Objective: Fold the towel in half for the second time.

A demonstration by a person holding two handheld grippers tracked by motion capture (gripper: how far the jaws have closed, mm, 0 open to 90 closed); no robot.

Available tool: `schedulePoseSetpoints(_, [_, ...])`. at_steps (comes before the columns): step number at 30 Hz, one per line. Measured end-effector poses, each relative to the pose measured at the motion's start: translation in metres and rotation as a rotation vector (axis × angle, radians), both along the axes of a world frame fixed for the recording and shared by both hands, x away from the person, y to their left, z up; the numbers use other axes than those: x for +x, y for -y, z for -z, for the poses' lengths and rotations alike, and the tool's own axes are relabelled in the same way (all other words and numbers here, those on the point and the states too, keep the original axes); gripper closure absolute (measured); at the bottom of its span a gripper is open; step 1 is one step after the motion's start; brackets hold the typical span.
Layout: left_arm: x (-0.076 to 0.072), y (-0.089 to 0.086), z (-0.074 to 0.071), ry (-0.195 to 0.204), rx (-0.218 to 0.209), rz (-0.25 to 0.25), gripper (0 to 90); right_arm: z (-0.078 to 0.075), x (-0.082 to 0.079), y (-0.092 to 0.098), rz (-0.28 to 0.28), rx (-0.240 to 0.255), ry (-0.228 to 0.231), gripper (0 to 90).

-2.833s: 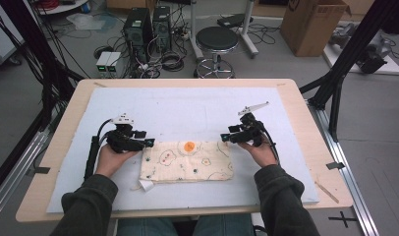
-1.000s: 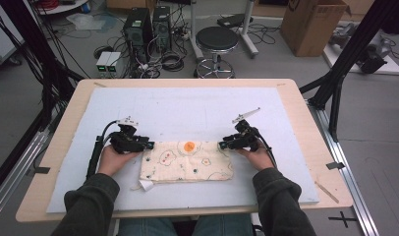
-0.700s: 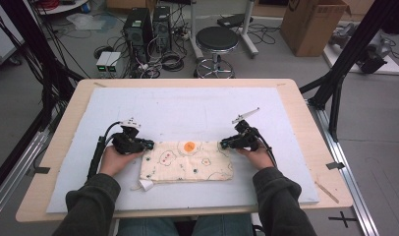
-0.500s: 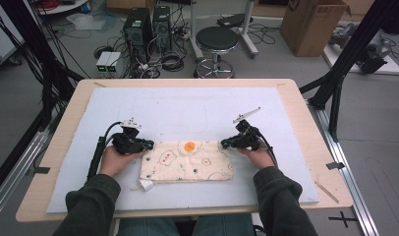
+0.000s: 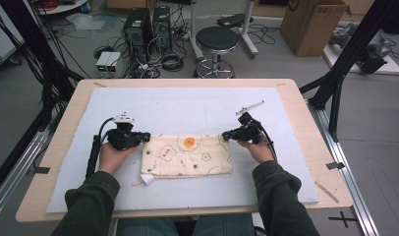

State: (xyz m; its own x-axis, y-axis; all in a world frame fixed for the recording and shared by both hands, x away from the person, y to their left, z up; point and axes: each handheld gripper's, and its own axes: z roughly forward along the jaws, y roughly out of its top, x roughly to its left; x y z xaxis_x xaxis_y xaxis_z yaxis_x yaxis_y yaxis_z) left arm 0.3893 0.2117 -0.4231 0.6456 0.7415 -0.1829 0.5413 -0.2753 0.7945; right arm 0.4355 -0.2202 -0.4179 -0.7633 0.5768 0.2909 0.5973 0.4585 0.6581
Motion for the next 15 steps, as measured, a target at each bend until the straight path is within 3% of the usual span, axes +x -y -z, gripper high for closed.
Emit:
schedulePoseSetpoints(6, [0.004,-0.004,-0.012,0.046,-0.027,-0.029,85.4,-0.014,0.01,-0.001,0.022,0.026,0.024,84.7])
schedulePoseSetpoints(13, [0.005,-0.008,-0.015,0.079,-0.066,-0.053,85.4,-0.025,0.015,0.002,0.05,0.079,0.061,84.8])
schedulePoseSetpoints(15, [0.005,-0.006,-0.013,0.071,-0.047,-0.048,85.4,-0.023,0.016,0.002,0.049,0.071,0.059,84.8])
